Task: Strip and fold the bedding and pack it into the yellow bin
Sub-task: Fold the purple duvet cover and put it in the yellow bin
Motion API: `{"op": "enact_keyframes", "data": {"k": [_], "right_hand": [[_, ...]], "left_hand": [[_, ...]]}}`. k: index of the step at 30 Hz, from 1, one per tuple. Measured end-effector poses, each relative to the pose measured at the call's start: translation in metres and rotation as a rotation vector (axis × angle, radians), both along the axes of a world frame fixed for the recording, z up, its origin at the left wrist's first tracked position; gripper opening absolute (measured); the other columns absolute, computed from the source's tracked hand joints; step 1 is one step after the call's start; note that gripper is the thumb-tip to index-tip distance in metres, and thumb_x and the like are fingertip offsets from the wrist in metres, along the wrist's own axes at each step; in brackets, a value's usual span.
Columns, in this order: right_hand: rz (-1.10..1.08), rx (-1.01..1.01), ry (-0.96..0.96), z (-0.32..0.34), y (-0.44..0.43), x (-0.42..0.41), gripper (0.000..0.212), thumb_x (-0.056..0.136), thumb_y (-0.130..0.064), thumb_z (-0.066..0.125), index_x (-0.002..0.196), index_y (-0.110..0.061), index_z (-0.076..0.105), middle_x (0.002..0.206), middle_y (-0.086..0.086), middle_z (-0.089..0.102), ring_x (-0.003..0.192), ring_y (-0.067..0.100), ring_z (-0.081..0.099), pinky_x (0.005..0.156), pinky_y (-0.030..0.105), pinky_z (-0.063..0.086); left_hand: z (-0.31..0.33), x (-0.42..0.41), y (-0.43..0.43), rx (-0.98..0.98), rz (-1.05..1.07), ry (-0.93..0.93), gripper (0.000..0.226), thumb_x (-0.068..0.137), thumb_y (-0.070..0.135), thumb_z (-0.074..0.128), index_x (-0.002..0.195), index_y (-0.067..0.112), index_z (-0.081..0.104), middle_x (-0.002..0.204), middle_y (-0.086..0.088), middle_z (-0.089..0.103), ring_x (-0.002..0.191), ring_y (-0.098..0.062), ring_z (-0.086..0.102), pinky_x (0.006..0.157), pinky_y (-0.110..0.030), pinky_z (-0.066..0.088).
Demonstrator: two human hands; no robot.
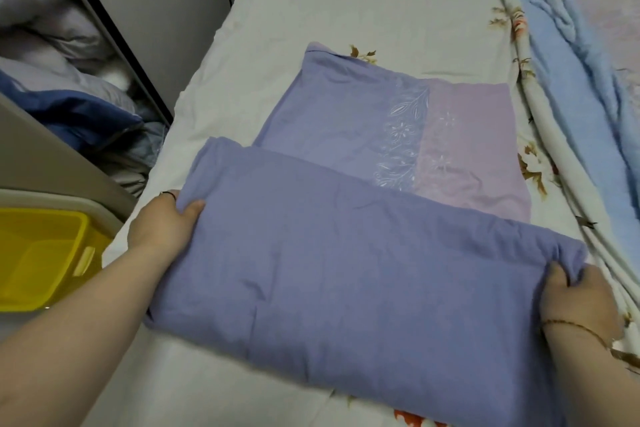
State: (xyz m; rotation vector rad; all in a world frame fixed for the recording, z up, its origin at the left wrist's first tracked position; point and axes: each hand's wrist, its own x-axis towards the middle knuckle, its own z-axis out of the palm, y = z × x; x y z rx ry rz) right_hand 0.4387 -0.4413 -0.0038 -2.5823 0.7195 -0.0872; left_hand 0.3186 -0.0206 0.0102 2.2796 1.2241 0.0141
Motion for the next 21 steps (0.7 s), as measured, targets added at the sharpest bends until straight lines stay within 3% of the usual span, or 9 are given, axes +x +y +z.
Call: {"op": "enact_keyframes", "data": {"k": [3, 6, 9, 11, 13, 16, 19, 21], "right_hand": [[-0.005, -0.071, -0.276, 0.012, 0.003, -0.008, 0.054, 0.081, -0.037, 0.031, 0.092, 0.012, 0.052, 0.096, 0.039, 0.054, 0.086, 0.052, 0.054, 0.076, 0.054, 0.041], [-0.038, -0.031, -0.365, 0.018, -0.002, 0.022, 0.063, 0.079, -0.044, 0.028, 0.102, 0.009, 0.051, 0.109, 0.036, 0.054, 0.098, 0.051, 0.052, 0.086, 0.057, 0.037], [-0.064, 0.003, -0.21, 0.018, -0.014, 0.056, 0.062, 0.08, -0.045, 0.033, 0.123, -0.002, 0.044, 0.131, 0.028, 0.046, 0.121, 0.045, 0.043, 0.102, 0.057, 0.032], [-0.052, 0.045, -0.037, 0.018, -0.017, 0.053, 0.053, 0.087, -0.031, 0.046, 0.133, -0.005, 0.038, 0.138, 0.027, 0.038, 0.127, 0.043, 0.037, 0.106, 0.056, 0.028], [-0.004, -0.001, 0.067, 0.017, -0.011, 0.02, 0.055, 0.085, -0.023, 0.057, 0.133, -0.001, 0.039, 0.137, 0.029, 0.038, 0.127, 0.045, 0.037, 0.106, 0.054, 0.027], [0.025, -0.032, 0.085, 0.002, -0.004, -0.054, 0.064, 0.077, -0.038, 0.059, 0.123, 0.005, 0.049, 0.128, 0.034, 0.045, 0.122, 0.047, 0.042, 0.102, 0.054, 0.032], [-0.149, 0.109, 0.061, -0.012, -0.005, -0.113, 0.096, 0.053, -0.059, 0.044, 0.124, 0.005, 0.048, 0.127, 0.034, 0.048, 0.118, 0.046, 0.046, 0.101, 0.053, 0.033], [-0.187, 0.187, 0.096, -0.019, -0.01, -0.128, 0.105, 0.047, -0.067, 0.038, 0.125, 0.003, 0.046, 0.124, 0.032, 0.05, 0.114, 0.044, 0.049, 0.099, 0.053, 0.035]], "left_hand": [[0.01, -0.001, -0.006, 0.039, 0.002, -0.231, 0.03, 0.094, 0.024, 0.049, 0.107, -0.001, 0.059, 0.11, -0.027, 0.06, 0.101, -0.041, 0.054, 0.081, -0.038, 0.04], [0.031, 0.016, -0.009, 0.009, 0.029, -0.391, 0.03, 0.094, 0.02, 0.049, 0.111, -0.003, 0.058, 0.114, -0.024, 0.059, 0.106, -0.036, 0.053, 0.075, -0.027, 0.032], [0.029, 0.038, -0.001, -0.065, 0.008, -0.427, 0.043, 0.093, 0.023, 0.052, 0.133, 0.007, 0.047, 0.131, -0.018, 0.05, 0.117, -0.032, 0.049, 0.09, -0.027, 0.036], [0.02, 0.033, 0.0, -0.092, 0.014, -0.35, 0.063, 0.089, 0.027, 0.059, 0.144, 0.014, 0.03, 0.144, -0.015, 0.035, 0.129, -0.031, 0.039, 0.109, -0.033, 0.03], [0.007, 0.006, -0.012, -0.075, 0.042, -0.225, 0.075, 0.084, 0.031, 0.065, 0.145, 0.014, 0.026, 0.15, -0.013, 0.025, 0.136, -0.031, 0.029, 0.114, -0.038, 0.024], [-0.012, -0.053, -0.041, -0.043, 0.124, -0.17, 0.069, 0.077, 0.029, 0.072, 0.135, 0.007, 0.041, 0.141, -0.017, 0.035, 0.126, -0.036, 0.039, 0.107, -0.042, 0.032], [-0.027, -0.08, -0.053, -0.18, 0.251, -0.228, 0.052, 0.078, 0.022, 0.071, 0.12, -0.001, 0.05, 0.126, -0.022, 0.05, 0.108, -0.038, 0.052, 0.092, -0.041, 0.041], [-0.029, -0.081, -0.055, -0.222, 0.33, -0.273, 0.041, 0.081, 0.015, 0.066, 0.116, -0.004, 0.053, 0.12, -0.024, 0.055, 0.105, -0.039, 0.054, 0.088, -0.039, 0.041]]}}
